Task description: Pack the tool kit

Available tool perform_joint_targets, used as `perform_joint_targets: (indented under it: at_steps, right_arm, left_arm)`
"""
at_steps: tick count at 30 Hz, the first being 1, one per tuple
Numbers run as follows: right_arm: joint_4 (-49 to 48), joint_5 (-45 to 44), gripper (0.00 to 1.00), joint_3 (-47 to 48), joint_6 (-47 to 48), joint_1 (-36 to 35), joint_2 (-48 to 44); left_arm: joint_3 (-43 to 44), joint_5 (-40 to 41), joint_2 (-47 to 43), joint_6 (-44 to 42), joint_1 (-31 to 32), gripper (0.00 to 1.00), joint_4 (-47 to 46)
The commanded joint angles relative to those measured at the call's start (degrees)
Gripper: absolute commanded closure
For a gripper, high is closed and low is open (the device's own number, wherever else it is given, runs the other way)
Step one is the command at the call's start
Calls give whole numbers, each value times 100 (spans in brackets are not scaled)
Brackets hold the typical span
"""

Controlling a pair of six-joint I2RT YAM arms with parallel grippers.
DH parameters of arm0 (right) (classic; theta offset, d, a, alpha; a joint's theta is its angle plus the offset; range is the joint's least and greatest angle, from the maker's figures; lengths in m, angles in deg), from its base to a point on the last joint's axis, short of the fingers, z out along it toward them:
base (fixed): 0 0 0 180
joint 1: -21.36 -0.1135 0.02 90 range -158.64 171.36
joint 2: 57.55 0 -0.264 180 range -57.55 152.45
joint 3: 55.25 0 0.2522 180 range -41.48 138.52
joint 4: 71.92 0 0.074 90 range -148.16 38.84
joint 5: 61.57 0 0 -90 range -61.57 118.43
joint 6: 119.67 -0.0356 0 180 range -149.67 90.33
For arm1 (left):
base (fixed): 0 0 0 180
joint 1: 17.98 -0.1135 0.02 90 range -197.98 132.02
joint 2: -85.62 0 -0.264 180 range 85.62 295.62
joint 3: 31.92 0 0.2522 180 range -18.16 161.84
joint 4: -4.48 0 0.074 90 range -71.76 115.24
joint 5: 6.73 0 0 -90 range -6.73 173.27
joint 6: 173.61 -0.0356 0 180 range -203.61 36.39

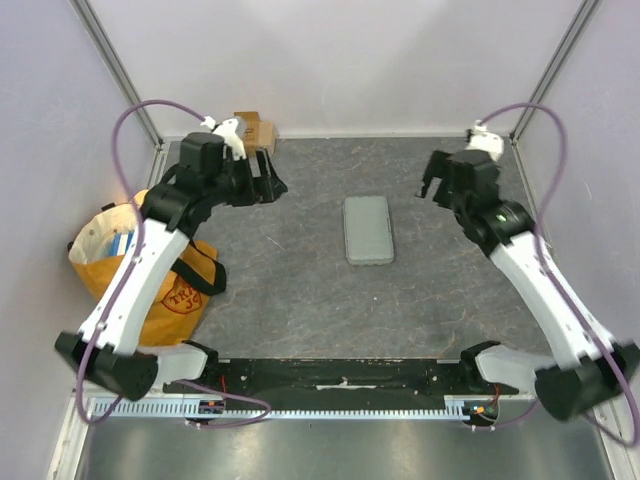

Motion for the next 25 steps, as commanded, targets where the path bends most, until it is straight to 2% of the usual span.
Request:
perform_joint_targets:
  at_steps: [1,6,9,14,18,25]
  right_arm:
    - [884,-860,2,161,49,12,-1300]
    - [1930,-1220,2,969,-38,12,-2223]
    - [2072,-1292,2,1400,22,12,-2690]
    - [2775,-1142,2,2480,67,12,-2630]
    - [2793,-993,2,2710,-21,12,-2709]
    - [2784,-826,2,2588,-161,12,-2771]
  left_arm:
    - [-206,174,-939,-548,-5,12,230]
    - [13,421,-1827,-777,-14,12,696]
    - [57,395,-2319,-664,-14,12,784]
    - [206,35,-2909,-488,-5,12,802]
    - [487,51,-3173,-531,-5,12,881]
    - [752,236,-3261,-567,-5,12,1057]
